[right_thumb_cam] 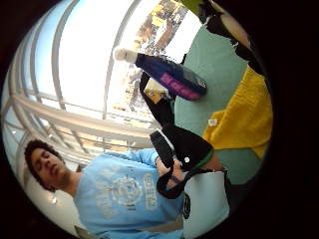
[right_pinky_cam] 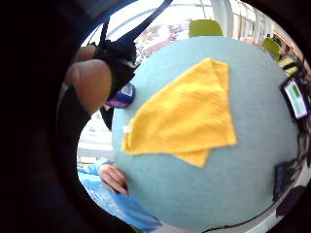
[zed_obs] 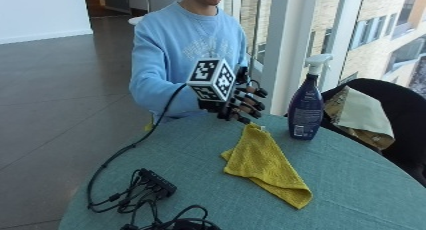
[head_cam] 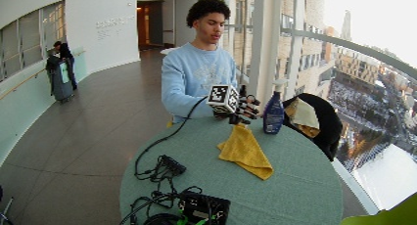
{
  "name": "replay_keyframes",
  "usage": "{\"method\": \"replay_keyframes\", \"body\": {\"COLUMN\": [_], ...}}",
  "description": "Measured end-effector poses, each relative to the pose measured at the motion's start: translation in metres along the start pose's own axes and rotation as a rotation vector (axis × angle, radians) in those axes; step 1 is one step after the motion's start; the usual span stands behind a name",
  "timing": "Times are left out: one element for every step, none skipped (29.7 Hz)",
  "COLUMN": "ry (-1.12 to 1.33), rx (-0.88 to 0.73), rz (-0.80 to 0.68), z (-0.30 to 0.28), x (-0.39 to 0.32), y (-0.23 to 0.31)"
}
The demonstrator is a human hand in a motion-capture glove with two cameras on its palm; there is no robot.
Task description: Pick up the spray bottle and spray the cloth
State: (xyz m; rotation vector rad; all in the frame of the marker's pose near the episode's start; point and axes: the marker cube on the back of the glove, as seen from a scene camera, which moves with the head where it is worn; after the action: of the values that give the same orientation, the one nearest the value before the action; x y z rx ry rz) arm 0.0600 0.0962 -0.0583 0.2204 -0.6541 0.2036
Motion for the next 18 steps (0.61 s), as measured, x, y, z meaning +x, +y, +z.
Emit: {"method": "replay_keyframes", "body": {"ry": [0.042,0.082,0.119,0.154,0.183,0.209,0.229,0.246,0.26,0.272,0.285,0.3,0.318,0.338,0.357,0.374,0.387,0.393], "rx": [0.012,0.025,0.037,0.048,0.058,0.067,0.075,0.083,0.092,0.099,0.106,0.112,0.117,0.121,0.124,0.125,0.127,0.127], "rz": [0.015,0.031,0.046,0.06,0.073,0.085,0.095,0.105,0.112,0.119,0.124,0.128,0.131,0.133,0.136,0.14,0.145,0.15], "z": [-0.007,-0.013,-0.017,-0.021,-0.024,-0.026,-0.028,-0.029,-0.029,-0.029,-0.028,-0.027,-0.026,-0.025,-0.024,-0.023,-0.023,-0.023], "x": [0.006,0.012,0.018,0.022,0.027,0.03,0.033,0.036,0.038,0.04,0.042,0.043,0.045,0.047,0.05,0.052,0.055,0.058], "y": [0.014,0.029,0.044,0.058,0.073,0.087,0.1,0.111,0.122,0.131,0.14,0.149,0.157,0.164,0.17,0.176,0.18,0.184]}}
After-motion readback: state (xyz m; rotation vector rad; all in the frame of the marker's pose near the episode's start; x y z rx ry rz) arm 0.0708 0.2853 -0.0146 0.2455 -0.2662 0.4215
